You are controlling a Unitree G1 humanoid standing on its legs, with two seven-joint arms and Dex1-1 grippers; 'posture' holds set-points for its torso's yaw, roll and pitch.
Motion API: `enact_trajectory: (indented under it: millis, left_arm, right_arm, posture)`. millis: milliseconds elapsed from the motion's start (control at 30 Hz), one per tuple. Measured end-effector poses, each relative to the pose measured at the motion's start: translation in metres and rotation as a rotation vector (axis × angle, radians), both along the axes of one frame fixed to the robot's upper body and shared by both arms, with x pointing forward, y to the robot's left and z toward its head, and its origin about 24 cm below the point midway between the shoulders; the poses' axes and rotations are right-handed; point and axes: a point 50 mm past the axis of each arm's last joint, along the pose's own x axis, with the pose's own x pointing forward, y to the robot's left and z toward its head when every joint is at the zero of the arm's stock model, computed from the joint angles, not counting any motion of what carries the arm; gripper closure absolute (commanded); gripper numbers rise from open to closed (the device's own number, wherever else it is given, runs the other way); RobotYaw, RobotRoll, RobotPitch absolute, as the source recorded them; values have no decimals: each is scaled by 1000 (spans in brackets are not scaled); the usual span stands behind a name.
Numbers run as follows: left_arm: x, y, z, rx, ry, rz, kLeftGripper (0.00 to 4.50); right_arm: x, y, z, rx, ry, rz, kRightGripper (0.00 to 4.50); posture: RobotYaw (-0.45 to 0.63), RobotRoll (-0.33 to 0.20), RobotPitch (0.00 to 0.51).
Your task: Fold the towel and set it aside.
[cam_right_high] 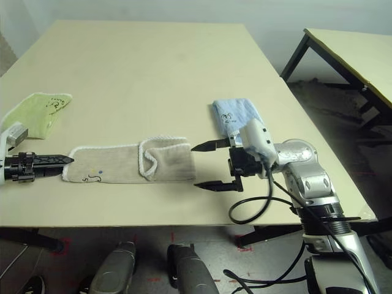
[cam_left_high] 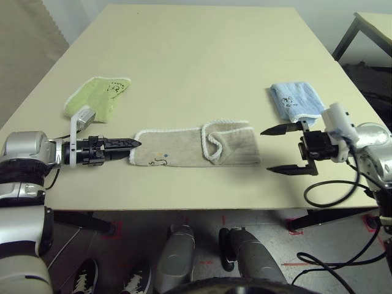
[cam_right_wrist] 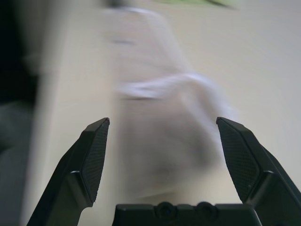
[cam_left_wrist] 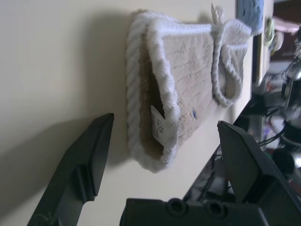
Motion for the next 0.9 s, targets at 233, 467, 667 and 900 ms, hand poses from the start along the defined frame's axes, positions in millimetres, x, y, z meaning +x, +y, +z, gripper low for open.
enact_trajectory:
  millis: [233,467,667,900]
  left_arm:
    - [4,20,42,391,-571,-164,0]
    - [-12,7,73,417,-905,-298,2016]
    - [-16,0,76,360,-941,-333,4134]
    - [-20,-6,74,278,-911,-372,4475]
  right_arm:
    - [-6,42,-12,174,120,-119,1660]
    - [-8,60,-10,256,111,-129,4253]
    - [-9,70,-26,200,131,-140,4500]
    - [-15,76,-43,158,173,-143,4500]
  posture:
    - [146,0,176]
    - [174,0,169]
    - [177,0,167]
    - [176,0,170]
